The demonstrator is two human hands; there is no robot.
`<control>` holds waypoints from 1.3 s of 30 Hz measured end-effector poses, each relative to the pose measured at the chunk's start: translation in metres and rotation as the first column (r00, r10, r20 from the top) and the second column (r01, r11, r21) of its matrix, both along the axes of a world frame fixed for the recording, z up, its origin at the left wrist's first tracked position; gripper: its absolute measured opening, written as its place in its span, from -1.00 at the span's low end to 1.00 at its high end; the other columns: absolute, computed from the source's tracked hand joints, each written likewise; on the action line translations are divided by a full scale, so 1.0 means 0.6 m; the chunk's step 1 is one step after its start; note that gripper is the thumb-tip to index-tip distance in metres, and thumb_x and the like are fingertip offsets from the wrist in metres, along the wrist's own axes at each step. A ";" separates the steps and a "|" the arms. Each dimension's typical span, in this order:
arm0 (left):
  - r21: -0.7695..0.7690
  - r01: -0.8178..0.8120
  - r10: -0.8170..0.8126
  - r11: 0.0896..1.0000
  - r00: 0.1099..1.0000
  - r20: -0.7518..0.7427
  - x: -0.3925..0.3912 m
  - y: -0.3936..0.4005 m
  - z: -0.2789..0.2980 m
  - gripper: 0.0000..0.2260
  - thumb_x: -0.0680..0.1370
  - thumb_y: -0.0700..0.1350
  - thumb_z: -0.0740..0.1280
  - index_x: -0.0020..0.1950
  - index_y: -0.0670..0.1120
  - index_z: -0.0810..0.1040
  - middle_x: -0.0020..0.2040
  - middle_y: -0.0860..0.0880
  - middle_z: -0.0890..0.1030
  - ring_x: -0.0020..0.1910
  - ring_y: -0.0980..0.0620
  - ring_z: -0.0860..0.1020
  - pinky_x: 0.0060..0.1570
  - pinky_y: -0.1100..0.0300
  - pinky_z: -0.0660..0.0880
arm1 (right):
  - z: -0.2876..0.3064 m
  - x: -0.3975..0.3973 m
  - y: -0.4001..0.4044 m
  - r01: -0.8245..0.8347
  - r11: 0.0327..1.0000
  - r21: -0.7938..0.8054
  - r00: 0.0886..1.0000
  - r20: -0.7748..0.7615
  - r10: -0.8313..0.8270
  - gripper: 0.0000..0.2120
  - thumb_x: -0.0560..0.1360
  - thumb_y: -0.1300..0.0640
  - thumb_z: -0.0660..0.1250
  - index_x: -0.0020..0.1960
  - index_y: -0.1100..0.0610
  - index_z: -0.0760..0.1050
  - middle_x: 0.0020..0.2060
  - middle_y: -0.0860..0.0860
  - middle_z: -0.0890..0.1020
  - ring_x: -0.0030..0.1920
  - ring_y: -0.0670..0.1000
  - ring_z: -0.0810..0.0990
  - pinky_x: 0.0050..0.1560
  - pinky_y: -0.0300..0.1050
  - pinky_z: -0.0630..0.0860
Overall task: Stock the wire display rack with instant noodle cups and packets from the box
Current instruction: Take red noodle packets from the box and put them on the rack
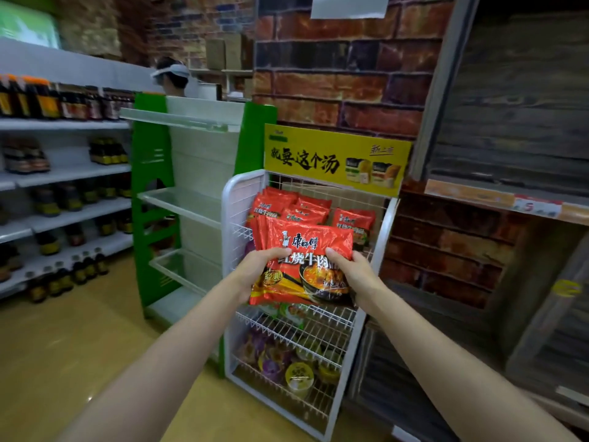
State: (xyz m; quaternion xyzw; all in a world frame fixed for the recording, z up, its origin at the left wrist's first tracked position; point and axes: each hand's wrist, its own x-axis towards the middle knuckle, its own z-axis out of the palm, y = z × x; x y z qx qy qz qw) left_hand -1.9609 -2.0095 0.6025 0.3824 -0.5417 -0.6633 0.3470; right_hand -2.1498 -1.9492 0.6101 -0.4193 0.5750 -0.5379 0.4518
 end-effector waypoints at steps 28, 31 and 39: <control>-0.177 0.081 -0.016 0.981 0.940 0.341 -0.309 -0.432 -0.042 -0.51 0.44 -0.21 0.46 0.30 -0.08 0.35 0.18 -0.02 0.53 0.20 -0.04 0.48 0.30 0.04 0.37 | -0.092 -0.296 -0.402 0.275 0.959 0.068 0.961 0.000 -0.276 -0.46 0.48 0.17 0.39 0.35 0.17 0.20 0.22 0.06 0.50 0.21 0.09 0.50 0.21 0.03 0.44; -0.196 0.114 -0.030 0.974 0.922 0.385 -0.338 -0.471 -0.063 -0.34 0.45 -0.21 0.45 0.45 -0.09 0.19 0.31 -0.06 0.48 0.30 -0.07 0.44 0.35 0.00 0.34 | -0.113 -0.311 -0.436 0.338 0.933 0.121 0.940 0.004 -0.341 -0.48 0.48 0.22 0.37 0.33 0.16 0.18 0.21 0.09 0.50 0.21 0.11 0.50 0.18 0.05 0.45; -0.104 0.219 -0.143 0.970 0.862 0.486 -0.395 -0.602 -0.096 -0.24 0.43 -0.18 0.46 0.51 -0.13 0.10 0.44 -0.10 0.34 0.41 -0.12 0.31 0.40 -0.05 0.27 | -0.145 -0.338 -0.532 0.423 0.880 0.217 0.902 -0.005 -0.432 -0.54 0.49 0.27 0.33 0.32 0.16 0.24 0.19 0.09 0.54 0.20 0.11 0.51 0.20 0.12 0.44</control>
